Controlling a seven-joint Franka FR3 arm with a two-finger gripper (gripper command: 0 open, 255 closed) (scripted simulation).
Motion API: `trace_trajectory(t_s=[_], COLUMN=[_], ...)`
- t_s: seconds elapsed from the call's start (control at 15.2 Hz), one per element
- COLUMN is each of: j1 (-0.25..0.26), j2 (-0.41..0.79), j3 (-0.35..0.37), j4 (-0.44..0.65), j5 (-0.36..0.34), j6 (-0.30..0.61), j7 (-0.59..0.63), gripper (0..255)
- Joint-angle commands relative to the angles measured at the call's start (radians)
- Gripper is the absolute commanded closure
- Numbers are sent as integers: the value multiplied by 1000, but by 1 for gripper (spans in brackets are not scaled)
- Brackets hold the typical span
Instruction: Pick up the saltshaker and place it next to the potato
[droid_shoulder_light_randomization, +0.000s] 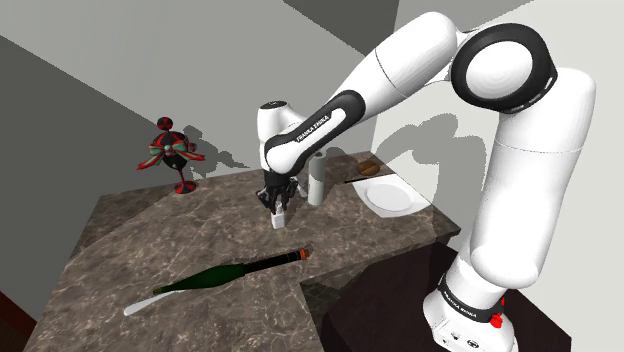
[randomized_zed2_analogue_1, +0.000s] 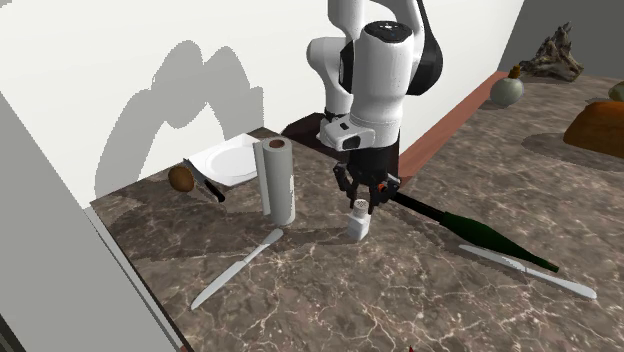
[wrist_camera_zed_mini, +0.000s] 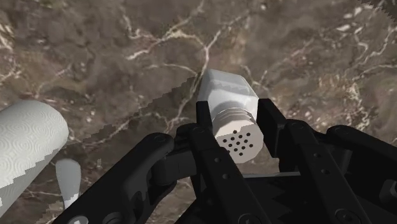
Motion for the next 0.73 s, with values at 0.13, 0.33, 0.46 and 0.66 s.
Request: trace_trajectory(t_s=[0.13, 0.33, 0.46, 0.66], j1=[0, -2, -3, -4], j2=[-9, -34, -50, -73], j3=[1, 3, 4, 5], j4=[3, 15, 24, 39], j5=[3, 10, 15, 22], j6=[-12, -49, -74, -111], j7=[-2, -7, -10, -15], gripper=[255, 255, 255, 255])
